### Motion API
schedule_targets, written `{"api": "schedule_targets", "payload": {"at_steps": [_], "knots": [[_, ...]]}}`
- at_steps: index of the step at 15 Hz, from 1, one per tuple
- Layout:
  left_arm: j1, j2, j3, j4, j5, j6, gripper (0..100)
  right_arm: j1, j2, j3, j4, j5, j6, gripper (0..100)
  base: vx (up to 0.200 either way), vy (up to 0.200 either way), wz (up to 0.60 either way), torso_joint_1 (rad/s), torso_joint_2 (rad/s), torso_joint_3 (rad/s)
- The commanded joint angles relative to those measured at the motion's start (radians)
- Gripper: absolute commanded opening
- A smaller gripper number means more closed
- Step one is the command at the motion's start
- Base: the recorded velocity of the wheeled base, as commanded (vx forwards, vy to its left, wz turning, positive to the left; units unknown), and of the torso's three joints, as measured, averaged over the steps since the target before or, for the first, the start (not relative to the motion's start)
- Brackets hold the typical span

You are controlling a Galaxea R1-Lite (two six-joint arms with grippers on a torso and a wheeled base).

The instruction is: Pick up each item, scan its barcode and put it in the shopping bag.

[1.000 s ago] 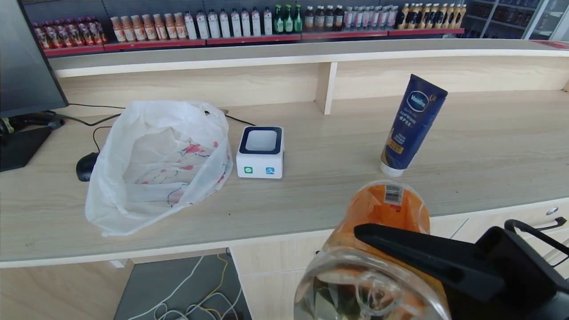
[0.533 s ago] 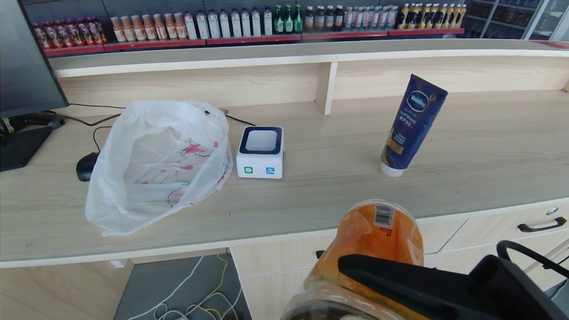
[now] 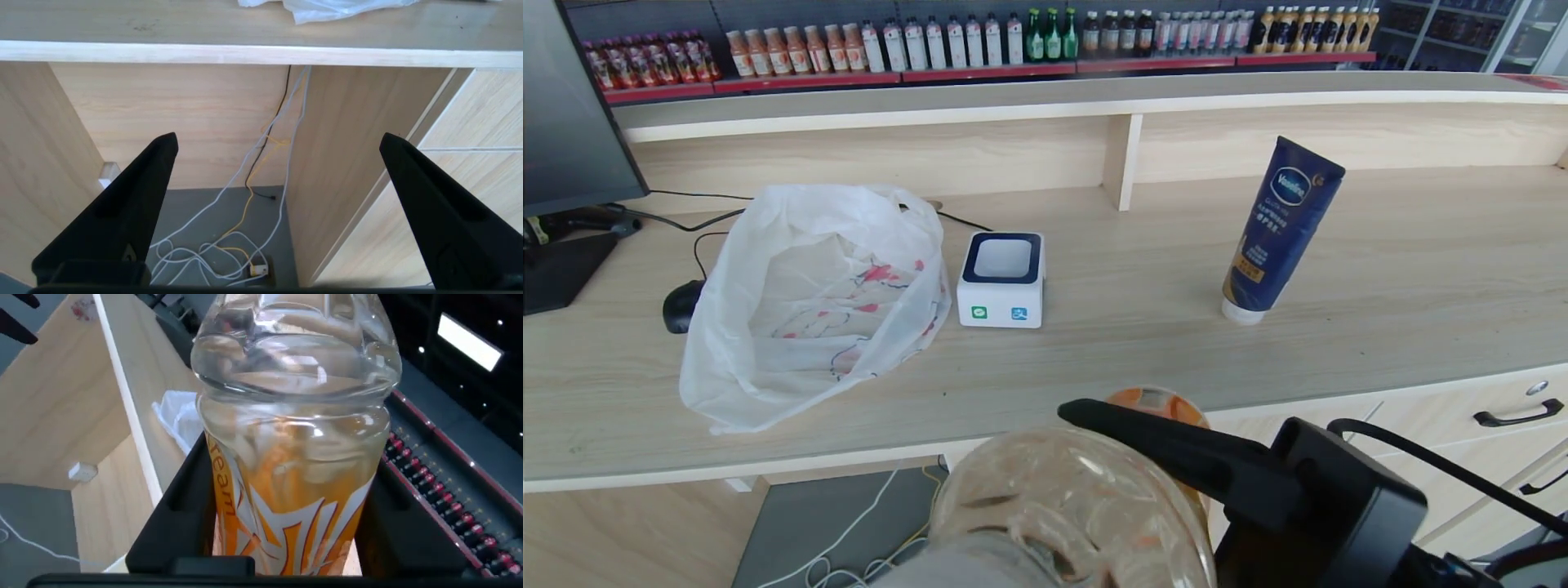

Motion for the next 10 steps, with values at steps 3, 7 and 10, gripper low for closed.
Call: {"api": "schedule_targets", "payload": {"at_steps": [3, 7, 10], "knots": [[0.0, 0.0, 0.0, 0.001, 0.0, 0.0, 100, -0.066, 0.034, -0.086, 0.001, -0.066, 0.229, 0, 0.0, 0.0, 0.0, 0.0, 0.0, 0.0], [0.0, 0.0, 0.0, 0.001, 0.0, 0.0, 100, -0.12, 0.083, -0.187, 0.002, -0.148, 0.474, 0, 0.0, 0.0, 0.0, 0.0, 0.0, 0.0], [-0.001, 0.0, 0.0, 0.001, 0.0, 0.0, 100, -0.179, 0.085, -0.195, 0.002, -0.17, 0.571, 0, 0.0, 0.0, 0.0, 0.0, 0.0, 0.0]]}}
